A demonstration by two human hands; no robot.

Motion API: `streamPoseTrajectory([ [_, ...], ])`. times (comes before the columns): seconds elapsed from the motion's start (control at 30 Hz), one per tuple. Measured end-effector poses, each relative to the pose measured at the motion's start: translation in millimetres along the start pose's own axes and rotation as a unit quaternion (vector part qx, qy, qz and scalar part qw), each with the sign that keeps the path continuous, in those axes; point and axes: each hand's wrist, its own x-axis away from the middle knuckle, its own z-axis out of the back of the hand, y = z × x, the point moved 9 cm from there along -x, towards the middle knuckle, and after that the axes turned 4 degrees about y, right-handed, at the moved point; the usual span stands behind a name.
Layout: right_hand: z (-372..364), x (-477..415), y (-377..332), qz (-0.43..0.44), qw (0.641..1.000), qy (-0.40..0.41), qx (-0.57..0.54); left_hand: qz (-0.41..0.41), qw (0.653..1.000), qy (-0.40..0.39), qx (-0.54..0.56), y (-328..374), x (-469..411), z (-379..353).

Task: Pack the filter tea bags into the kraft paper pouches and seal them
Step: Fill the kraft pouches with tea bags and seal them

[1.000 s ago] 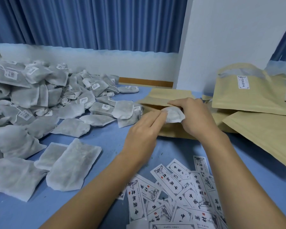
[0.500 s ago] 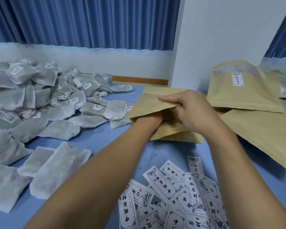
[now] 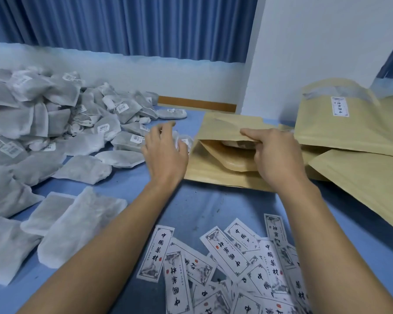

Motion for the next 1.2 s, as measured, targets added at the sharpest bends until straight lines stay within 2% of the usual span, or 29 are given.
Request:
streamPoseTrajectory([
  [0.07,-5,1,-4,0.007,1.0,-0.017,0.013,0.042,0.986,-0.132,-0.096,-35,-1,-32],
  [0.1,-6,1,-5,0.008,1.0,-0.023,0.016,0.029,0.981,-0.162,-0.104,-40,1,-39],
  [0.13,-8,1,-6,0.008,0.999,-0.028,0.015,0.015,0.984,-0.155,-0.084,-41,1,-40],
  [0.3,-10,2,-6,0.006,0.999,-0.032,-0.004,0.088,0.994,-0.012,0.069,-41,5,-9],
  [0.37,-10,3,-5,0.001,0.999,-0.029,-0.014,0.075,0.983,0.08,0.15,-28,10,15],
  [0.43,-8,2,-4,-0.006,1.0,-0.023,-0.02,-0.021,0.956,0.177,0.232,-2,19,47],
  [0.5,-5,1,-3,-0.008,0.999,-0.013,-0.029,-0.174,0.934,0.194,0.245,38,41,66],
  [0.6,0,2,-6,-0.01,0.997,-0.004,-0.076,-0.421,0.887,0.099,0.163,96,91,56],
  [0.67,7,2,-6,-0.02,0.993,0.012,-0.117,-0.482,0.869,0.036,0.109,117,111,40],
  [0.73,11,0,-7,-0.025,0.989,0.009,-0.149,-0.462,0.885,-0.034,0.052,130,111,21],
  [0.83,8,1,-14,-0.019,0.977,-0.055,-0.205,-0.306,0.939,-0.157,-0.03,132,83,-12],
  [0.97,19,-4,-18,-0.006,0.983,-0.036,-0.181,-0.138,0.977,-0.147,-0.065,129,25,-39],
  [1.03,19,-5,-13,-0.015,0.985,-0.036,-0.167,-0.081,0.975,-0.209,-0.008,120,14,-59],
  [1.07,18,-4,-10,-0.018,0.988,-0.04,-0.148,-0.072,0.965,-0.253,0.015,119,17,-70],
  [1.13,12,-1,-6,-0.026,0.991,-0.04,-0.126,-0.127,0.935,-0.331,-0.029,125,39,-87],
  [1.2,9,0,-4,-0.03,0.991,-0.027,-0.126,-0.17,0.926,-0.328,-0.074,129,60,-79],
])
